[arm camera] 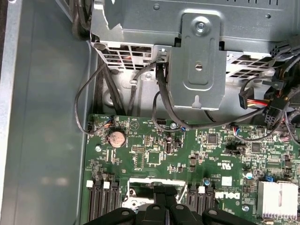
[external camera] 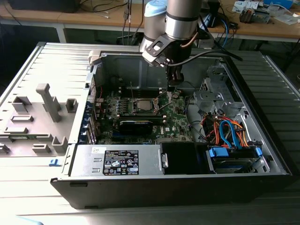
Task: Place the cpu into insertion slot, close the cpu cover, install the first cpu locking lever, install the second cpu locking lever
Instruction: 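Close the cpu cover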
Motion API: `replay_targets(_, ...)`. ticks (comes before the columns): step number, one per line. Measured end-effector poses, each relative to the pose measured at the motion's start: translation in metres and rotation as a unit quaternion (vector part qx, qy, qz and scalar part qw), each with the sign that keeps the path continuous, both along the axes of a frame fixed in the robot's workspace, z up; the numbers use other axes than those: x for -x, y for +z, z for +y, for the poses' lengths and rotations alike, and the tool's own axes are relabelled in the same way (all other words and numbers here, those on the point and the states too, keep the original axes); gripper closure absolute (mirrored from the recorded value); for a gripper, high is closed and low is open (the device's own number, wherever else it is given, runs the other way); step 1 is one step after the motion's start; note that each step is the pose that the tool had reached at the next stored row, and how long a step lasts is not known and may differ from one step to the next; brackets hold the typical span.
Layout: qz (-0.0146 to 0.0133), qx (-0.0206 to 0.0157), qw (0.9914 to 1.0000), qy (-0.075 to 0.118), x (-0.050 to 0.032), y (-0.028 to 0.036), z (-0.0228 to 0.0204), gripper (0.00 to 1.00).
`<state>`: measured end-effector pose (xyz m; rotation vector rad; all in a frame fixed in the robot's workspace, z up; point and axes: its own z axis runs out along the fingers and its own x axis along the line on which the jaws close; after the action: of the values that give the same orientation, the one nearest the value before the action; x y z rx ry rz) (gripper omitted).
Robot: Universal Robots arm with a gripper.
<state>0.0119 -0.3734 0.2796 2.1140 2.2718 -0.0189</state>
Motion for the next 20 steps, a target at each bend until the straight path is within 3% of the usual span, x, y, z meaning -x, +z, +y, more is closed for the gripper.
replay_targets(20,0.0,0.0002,1.0,0.0,-0.0067,-0.0045,0.0,0.89)
